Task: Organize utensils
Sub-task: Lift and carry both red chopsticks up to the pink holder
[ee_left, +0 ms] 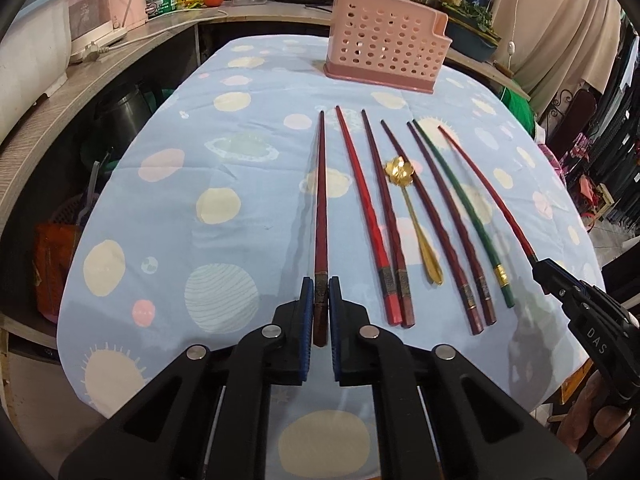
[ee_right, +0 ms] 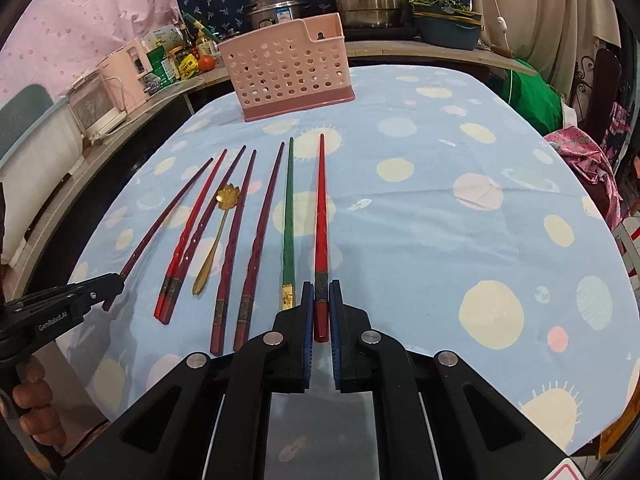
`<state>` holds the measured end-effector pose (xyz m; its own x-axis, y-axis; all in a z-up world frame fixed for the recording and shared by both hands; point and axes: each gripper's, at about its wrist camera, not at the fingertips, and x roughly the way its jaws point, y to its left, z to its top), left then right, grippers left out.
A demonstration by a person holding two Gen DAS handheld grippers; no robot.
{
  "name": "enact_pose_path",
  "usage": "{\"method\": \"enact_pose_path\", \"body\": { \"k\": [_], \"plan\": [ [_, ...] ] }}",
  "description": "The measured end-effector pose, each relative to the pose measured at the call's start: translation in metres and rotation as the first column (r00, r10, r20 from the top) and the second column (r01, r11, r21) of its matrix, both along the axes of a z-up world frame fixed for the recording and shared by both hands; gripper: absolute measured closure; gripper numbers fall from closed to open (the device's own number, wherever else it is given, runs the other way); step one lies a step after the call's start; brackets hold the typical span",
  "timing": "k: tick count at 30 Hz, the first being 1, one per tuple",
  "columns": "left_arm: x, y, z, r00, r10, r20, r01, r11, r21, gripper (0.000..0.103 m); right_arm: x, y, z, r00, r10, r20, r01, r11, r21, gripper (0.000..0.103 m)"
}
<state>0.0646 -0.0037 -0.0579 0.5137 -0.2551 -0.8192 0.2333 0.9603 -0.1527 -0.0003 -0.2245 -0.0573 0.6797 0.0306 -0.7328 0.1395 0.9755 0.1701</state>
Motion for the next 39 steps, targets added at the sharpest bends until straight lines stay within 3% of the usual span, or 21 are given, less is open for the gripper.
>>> {"method": "enact_pose_path", "body": {
  "k": [14,25,39],
  "plan": [
    [0.016,0.009,0.067,0.992,0.040,0.123,-0.029,0.996,-0.086,0.096,0.003,-0.026,0.066,0.985,-0.056,0.161,0.046,0.997,0.066,0.096],
    [0.045,0.011,0.126,0.960,0.090,0.267,-0.058,0.990,-0.127,0.096,0.022,-0.046,0.111,0.956,-0.085,0.281,0.066,0.995,0.074,0.096],
    [0.097,-0.001,0.173,0.925,0.119,0.362,-0.070,0.987,-0.146,0.096,0.069,-0.072,0.149,0.928,-0.110,0.357,0.072,0.990,0.119,0.096]
  ]
}}
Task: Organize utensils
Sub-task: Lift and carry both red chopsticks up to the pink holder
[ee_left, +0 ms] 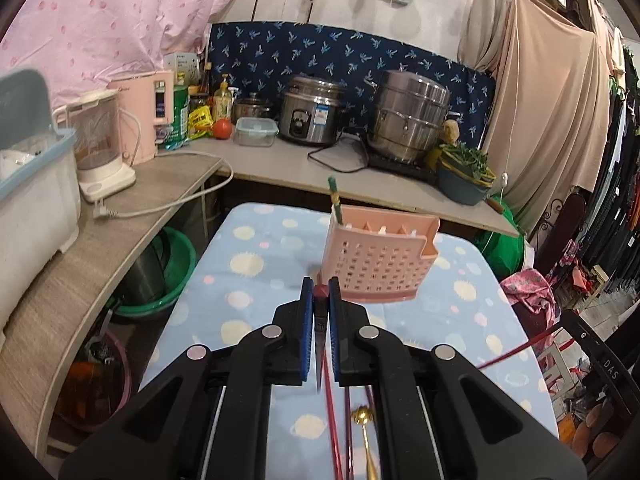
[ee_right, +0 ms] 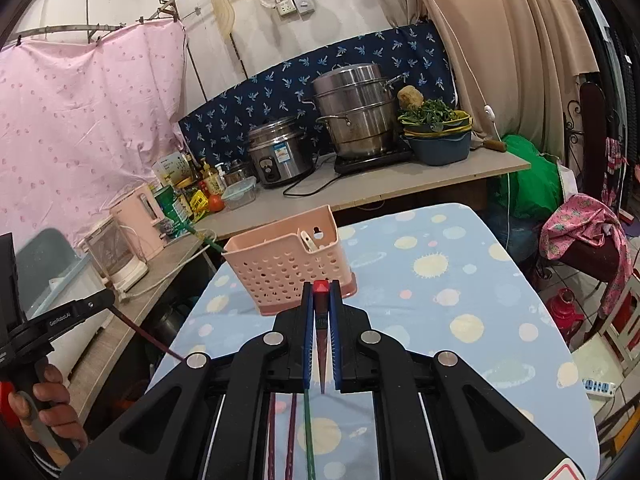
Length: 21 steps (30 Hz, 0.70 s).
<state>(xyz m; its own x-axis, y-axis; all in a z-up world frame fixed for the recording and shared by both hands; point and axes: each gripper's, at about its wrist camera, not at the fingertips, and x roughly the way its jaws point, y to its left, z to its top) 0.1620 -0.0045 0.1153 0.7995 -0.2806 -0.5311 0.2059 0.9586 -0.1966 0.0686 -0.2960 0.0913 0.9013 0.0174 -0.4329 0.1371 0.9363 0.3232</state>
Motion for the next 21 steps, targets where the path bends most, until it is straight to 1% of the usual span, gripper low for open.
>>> {"method": "enact_pose_path", "body": {
  "k": [5,8,14,17,21],
  "plan": [
    [0.020,-0.005,0.020,1.000,-0.005,0.024,0.006,0.999,-0.035,0.096,0.021,-0.015,0.017,0.999,0.014,0.040,-0.017,0.997,0.075,0.095],
    [0.032,-0.011,0.037,0.999,-0.014,0.049,0.016,0.999,-0.051,0.096,0.034,-0.017,0.031,0.997,0.016,0.070,-0.021,0.997,0.076,0.096],
    [0.050,-0.023,0.080,0.989,-0.006,0.145,0.018,0.997,-0.078,0.096,0.062,-0.021,0.065,0.987,0.006,0.163,-0.018,0.997,0.073,0.096],
    [0.063,-0.030,0.105,0.977,0.014,0.212,0.006,0.995,-0.096,0.096,0.079,-0.025,0.081,0.978,0.005,0.208,-0.024,0.996,0.089,0.095],
    [0.082,-0.036,0.124,0.965,0.043,0.259,-0.012,0.993,-0.119,0.096,0.103,-0.031,0.098,0.965,-0.018,0.263,-0.014,0.993,0.119,0.095]
  ]
}}
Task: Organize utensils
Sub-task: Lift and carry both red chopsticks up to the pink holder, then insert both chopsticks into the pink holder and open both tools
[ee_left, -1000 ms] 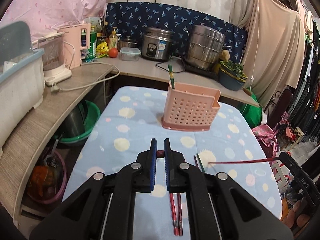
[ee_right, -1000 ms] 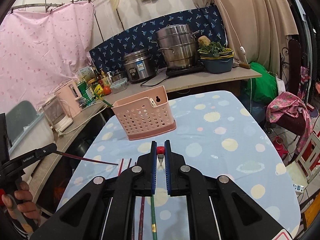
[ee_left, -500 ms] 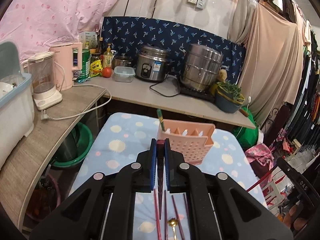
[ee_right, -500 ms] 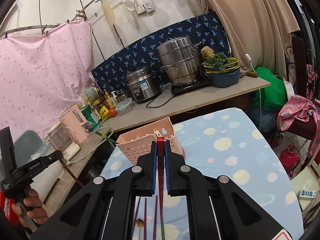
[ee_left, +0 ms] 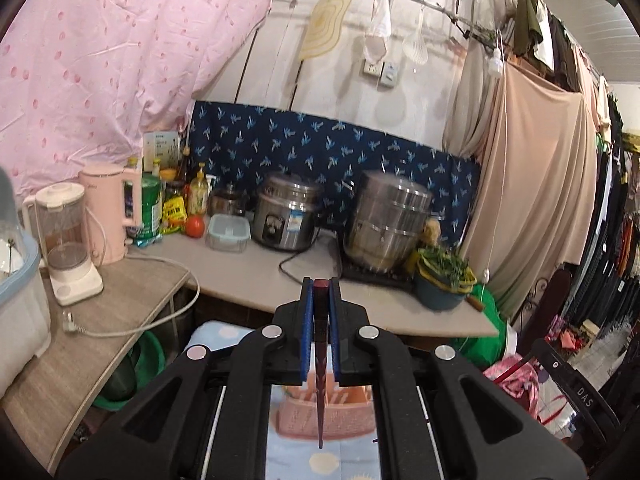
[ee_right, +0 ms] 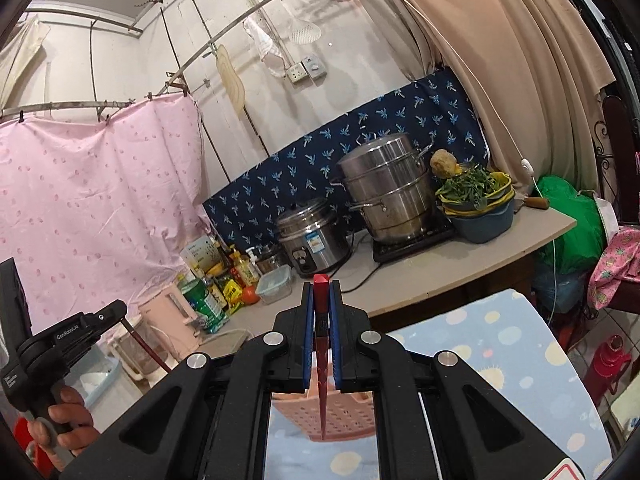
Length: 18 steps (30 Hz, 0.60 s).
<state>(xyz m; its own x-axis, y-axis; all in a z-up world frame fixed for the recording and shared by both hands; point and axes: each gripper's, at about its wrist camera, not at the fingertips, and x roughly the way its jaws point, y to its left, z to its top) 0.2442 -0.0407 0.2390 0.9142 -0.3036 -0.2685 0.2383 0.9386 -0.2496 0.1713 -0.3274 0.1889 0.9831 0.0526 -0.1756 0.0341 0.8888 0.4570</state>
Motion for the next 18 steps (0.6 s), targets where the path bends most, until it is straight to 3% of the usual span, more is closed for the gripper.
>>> {"method": "enact_pose_path", "body": {
  "k": [5,9,18],
  "plan": [
    [0.031,-0.007,0.007,0.999,0.031,0.029,-0.031,0.999,-0.008,0.096,0.029,-0.011,0.005,0.999,-0.015,0.030,0.014,0.999,0.048,0.095],
    [0.052,-0.017,-0.001,0.997,0.052,0.059,-0.052,0.999,-0.002,0.096,0.052,-0.011,-0.001,0.999,-0.030,0.024,0.030,0.999,0.033,0.096],
    [0.085,-0.037,-0.052,0.999,0.030,-0.039,-0.028,0.999,0.047,0.096,0.093,-0.002,-0.052,0.996,-0.008,-0.089,0.009,1.000,0.012,0.095]
  ]
}}
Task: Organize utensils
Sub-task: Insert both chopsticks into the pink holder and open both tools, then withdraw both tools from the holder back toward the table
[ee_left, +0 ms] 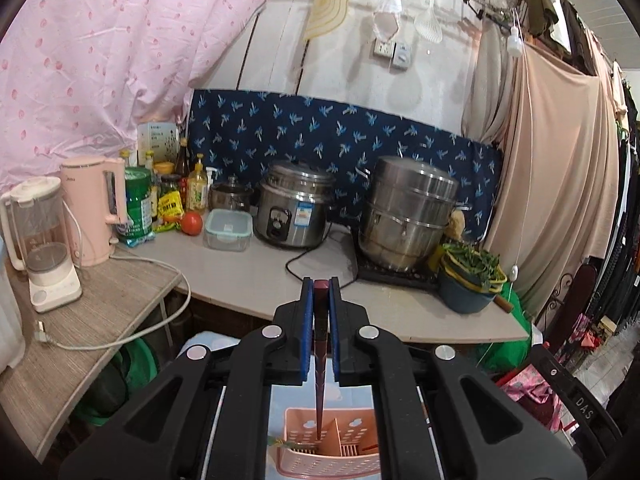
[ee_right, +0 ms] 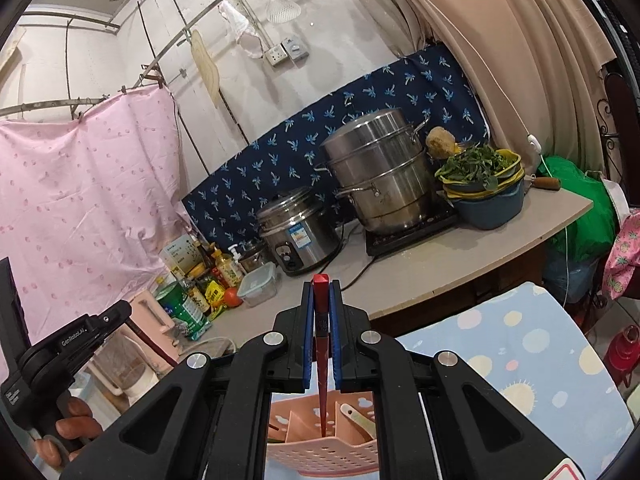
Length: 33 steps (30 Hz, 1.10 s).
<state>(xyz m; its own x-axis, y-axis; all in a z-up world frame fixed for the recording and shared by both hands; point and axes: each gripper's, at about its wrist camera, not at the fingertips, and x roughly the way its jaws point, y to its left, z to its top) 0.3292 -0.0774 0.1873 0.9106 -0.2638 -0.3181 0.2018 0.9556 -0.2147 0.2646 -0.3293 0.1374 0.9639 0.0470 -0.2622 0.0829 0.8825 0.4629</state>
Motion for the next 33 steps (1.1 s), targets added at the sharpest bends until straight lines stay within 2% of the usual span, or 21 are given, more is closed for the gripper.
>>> {"method": "enact_pose_path", "body": {
  "k": [10,14,17,19,22,26,33],
  "plan": [
    [0.006,0.001,-0.026,0.997,-0.019,-0.068,0.019,1.000,-0.002,0.095,0.008,0.008,-0.029,0.998,0.021,-0.062,-0.022,1.000,-0.015,0.095],
    [0.004,0.005,-0.030,0.996,-0.027,-0.083,0.026,1.000,-0.016,0.094,0.002,0.011,-0.029,0.998,0.014,-0.054,-0.015,0.999,-0.034,0.083],
    [0.001,0.008,-0.032,0.995,-0.029,-0.096,0.027,0.999,-0.024,0.083,-0.006,0.011,-0.027,0.999,0.008,-0.049,-0.010,0.999,-0.042,0.075],
    [-0.003,0.012,-0.034,0.995,-0.021,-0.096,0.018,0.999,-0.027,0.066,-0.011,0.011,-0.026,0.999,0.011,-0.046,-0.013,0.999,-0.043,0.075],
    [-0.010,0.016,-0.035,0.995,-0.018,-0.101,0.015,0.999,-0.028,0.060,-0.021,0.014,-0.025,0.999,0.017,-0.048,-0.019,0.999,-0.049,0.075],
    [-0.021,0.020,-0.038,0.993,-0.016,-0.113,0.015,1.000,-0.012,0.059,-0.035,0.022,-0.026,0.998,0.032,-0.056,-0.036,0.998,-0.059,0.075],
    [-0.051,0.020,-0.045,0.991,-0.001,-0.136,0.010,0.998,0.066,0.059,-0.064,0.036,-0.031,0.993,0.079,-0.092,-0.085,0.994,-0.063,0.075]
  ]
}}
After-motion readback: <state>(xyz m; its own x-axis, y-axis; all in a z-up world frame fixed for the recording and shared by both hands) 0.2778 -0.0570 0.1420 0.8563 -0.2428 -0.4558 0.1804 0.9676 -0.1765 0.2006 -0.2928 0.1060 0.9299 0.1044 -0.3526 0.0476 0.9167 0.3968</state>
